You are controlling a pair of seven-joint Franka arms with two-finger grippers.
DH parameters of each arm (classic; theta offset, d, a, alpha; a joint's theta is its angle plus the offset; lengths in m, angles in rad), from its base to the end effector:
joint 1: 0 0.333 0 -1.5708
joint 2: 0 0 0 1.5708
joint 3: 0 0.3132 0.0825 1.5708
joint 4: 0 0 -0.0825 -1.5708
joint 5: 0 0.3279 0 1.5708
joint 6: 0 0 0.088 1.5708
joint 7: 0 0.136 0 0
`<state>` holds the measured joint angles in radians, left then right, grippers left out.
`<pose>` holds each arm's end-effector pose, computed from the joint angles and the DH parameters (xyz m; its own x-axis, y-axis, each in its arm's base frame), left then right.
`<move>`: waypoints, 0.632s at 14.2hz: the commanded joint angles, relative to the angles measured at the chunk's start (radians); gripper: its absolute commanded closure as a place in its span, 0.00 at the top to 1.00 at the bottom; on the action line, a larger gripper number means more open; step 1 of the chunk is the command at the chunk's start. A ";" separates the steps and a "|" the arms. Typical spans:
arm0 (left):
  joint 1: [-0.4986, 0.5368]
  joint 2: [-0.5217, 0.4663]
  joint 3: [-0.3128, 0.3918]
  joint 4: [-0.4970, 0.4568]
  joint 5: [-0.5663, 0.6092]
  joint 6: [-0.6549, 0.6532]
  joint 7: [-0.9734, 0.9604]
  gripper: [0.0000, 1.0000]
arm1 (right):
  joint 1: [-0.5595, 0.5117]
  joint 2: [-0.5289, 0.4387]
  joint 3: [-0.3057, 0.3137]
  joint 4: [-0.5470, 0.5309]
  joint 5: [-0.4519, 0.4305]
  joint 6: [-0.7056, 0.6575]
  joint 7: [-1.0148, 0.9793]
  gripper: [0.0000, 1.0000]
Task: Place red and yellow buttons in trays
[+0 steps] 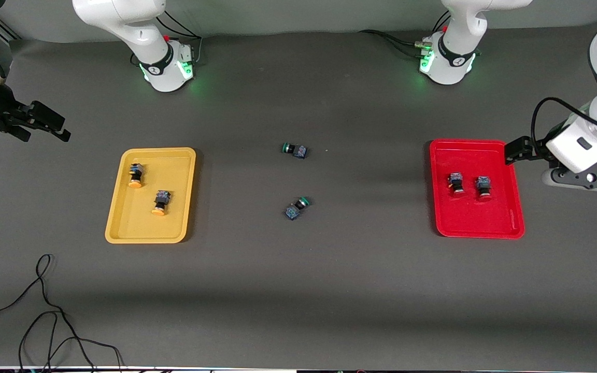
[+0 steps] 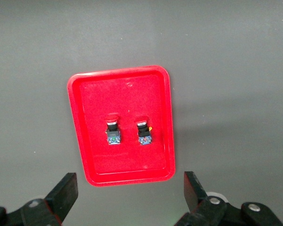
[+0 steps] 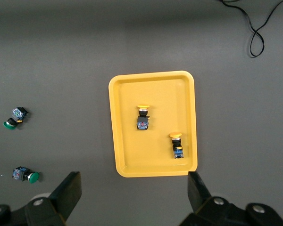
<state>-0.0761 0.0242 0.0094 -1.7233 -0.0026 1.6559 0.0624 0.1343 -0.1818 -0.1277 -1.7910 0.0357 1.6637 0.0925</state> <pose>0.5014 -0.0339 0.5242 0.9875 -0.1282 -0.0911 -0.1280 -0.9917 0.0080 0.4510 0.0024 0.5943 0.9950 -0.0881 0.0472 -0.0850 -0.9944 -0.0633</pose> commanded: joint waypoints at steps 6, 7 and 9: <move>-0.028 -0.013 0.020 0.070 -0.017 -0.137 -0.053 1.00 | 0.005 0.027 0.005 0.025 0.010 -0.025 -0.023 1.00; -0.027 -0.013 0.020 0.070 -0.016 -0.139 -0.052 1.00 | 0.005 0.027 0.003 0.025 0.010 -0.025 -0.023 1.00; -0.025 -0.013 0.021 0.070 -0.013 -0.143 -0.052 1.00 | 0.005 0.027 0.003 0.025 0.010 -0.024 -0.025 1.00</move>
<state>-0.0854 0.0173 0.0137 -1.6650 -0.0121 1.5376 0.0265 0.1403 -0.1661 -0.1211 -1.7911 0.0358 1.6594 0.0917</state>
